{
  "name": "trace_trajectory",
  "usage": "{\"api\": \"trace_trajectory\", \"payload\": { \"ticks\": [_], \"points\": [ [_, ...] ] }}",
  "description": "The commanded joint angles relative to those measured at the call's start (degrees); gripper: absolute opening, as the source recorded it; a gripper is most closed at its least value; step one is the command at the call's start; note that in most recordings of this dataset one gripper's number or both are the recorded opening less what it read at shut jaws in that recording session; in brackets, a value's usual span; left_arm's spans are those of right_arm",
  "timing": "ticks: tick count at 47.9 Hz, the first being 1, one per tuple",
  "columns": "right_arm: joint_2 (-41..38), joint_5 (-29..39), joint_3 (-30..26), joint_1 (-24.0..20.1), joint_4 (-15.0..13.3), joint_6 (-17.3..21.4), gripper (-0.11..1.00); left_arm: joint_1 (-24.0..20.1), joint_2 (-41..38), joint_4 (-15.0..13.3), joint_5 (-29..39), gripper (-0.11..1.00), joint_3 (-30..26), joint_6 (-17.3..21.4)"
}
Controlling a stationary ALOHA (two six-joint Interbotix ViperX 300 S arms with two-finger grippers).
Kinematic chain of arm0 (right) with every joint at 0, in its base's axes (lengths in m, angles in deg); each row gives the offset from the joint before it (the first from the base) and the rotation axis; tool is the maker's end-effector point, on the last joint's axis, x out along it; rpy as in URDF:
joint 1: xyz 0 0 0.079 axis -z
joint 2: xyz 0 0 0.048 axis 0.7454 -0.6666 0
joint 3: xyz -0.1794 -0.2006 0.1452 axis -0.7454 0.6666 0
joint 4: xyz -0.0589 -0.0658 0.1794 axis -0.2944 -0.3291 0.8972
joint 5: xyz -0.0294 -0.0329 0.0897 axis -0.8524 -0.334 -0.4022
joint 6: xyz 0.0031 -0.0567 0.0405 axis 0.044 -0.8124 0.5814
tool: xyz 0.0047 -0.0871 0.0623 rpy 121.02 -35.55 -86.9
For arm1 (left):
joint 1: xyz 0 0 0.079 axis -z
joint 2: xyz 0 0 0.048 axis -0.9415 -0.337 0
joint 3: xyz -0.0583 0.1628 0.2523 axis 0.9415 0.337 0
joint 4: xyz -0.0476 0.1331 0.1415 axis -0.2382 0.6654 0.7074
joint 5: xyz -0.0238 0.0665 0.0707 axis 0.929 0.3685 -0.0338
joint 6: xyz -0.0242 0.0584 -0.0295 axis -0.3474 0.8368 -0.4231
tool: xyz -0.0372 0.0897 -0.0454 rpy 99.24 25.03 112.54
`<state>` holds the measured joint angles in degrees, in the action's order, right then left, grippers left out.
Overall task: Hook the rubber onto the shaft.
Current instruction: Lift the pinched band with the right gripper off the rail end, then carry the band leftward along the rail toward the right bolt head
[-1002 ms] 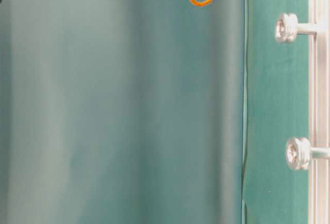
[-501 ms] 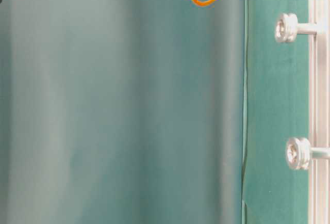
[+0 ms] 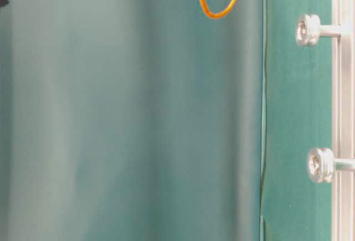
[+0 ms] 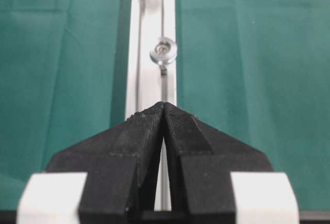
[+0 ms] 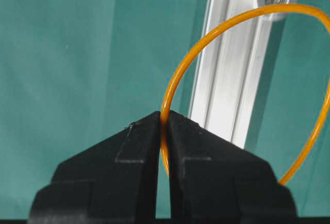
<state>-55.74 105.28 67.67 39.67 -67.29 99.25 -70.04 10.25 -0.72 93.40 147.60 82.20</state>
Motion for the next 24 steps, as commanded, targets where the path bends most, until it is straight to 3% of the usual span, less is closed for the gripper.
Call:
{"api": "trace_trajectory", "payload": {
  "ticks": [1,24],
  "points": [
    [-0.7,-0.9,-2.5,-0.1,-0.8,0.1,0.07,0.2,-0.4,0.0,-0.3,0.00,-1.9,0.1],
    [-9.5,-1.2,-12.2,0.8,-3.7,-0.4,0.07,0.2,-0.4,0.0,-0.3,0.00,-1.9,0.0]
  ]
}}
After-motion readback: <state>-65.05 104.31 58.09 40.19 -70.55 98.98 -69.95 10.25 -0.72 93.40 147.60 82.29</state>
